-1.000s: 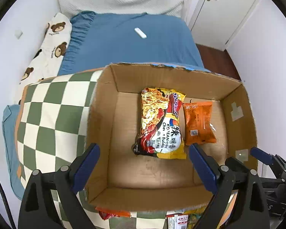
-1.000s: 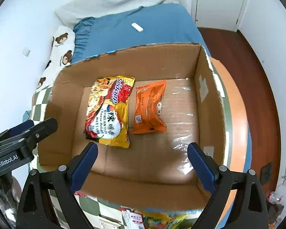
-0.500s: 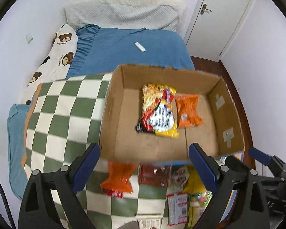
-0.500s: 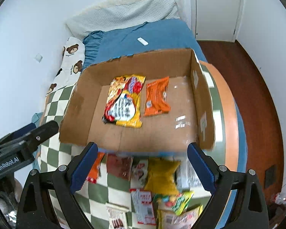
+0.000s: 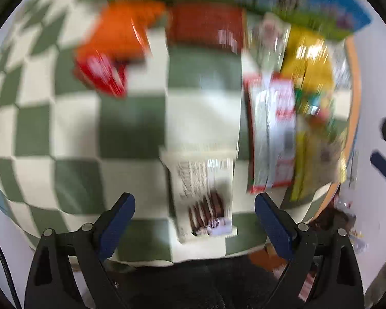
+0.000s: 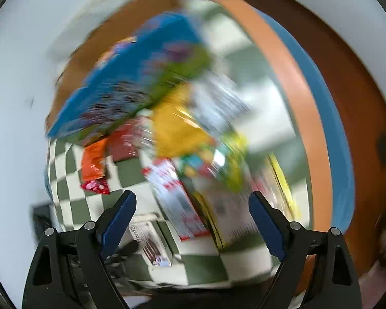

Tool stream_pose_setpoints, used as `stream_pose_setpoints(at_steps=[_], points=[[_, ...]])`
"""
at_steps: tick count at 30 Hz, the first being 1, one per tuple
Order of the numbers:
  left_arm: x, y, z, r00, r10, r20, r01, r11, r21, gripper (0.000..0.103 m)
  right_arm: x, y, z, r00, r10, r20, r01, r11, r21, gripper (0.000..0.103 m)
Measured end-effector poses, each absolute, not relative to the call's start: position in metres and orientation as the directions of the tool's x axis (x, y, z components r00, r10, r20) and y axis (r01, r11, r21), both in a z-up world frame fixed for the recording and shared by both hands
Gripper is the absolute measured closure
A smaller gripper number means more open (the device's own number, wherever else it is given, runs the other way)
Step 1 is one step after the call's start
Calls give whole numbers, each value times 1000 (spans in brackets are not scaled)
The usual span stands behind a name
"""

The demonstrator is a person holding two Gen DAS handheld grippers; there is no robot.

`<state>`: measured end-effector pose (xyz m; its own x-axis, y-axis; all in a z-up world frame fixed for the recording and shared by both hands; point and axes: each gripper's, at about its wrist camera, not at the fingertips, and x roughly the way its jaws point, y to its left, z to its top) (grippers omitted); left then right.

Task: Organize snacks
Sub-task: 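Grasp the white Franzzi cookie pack with left tool while right grasps clear bread pack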

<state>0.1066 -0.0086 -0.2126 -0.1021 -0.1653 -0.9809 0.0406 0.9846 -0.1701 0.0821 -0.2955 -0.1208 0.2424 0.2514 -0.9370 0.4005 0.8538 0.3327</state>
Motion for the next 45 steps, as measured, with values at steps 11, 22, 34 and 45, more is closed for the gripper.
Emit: stream_pose_setpoints(at_steps=[11, 22, 34, 45], points=[[106, -31, -257, -182, -167, -969, 1, 985, -170, 8, 36, -347, -221, 304, 447, -841, 752, 430, 500, 12], [112, -37, -253, -95, -91, -991, 87, 991, -99, 45, 71, -295, -218, 55, 187, -981, 369, 909, 194, 35], [136, -35, -256, -90, -62, -994, 78, 995, -69, 38, 74, -272, -217, 39, 104, -994, 217, 970, 110, 31], [113, -31, -268, -146, -90, -985, 63, 993, -100, 32, 71, -265, -200, 80, 11, -997, 21, 1000, 12, 40]])
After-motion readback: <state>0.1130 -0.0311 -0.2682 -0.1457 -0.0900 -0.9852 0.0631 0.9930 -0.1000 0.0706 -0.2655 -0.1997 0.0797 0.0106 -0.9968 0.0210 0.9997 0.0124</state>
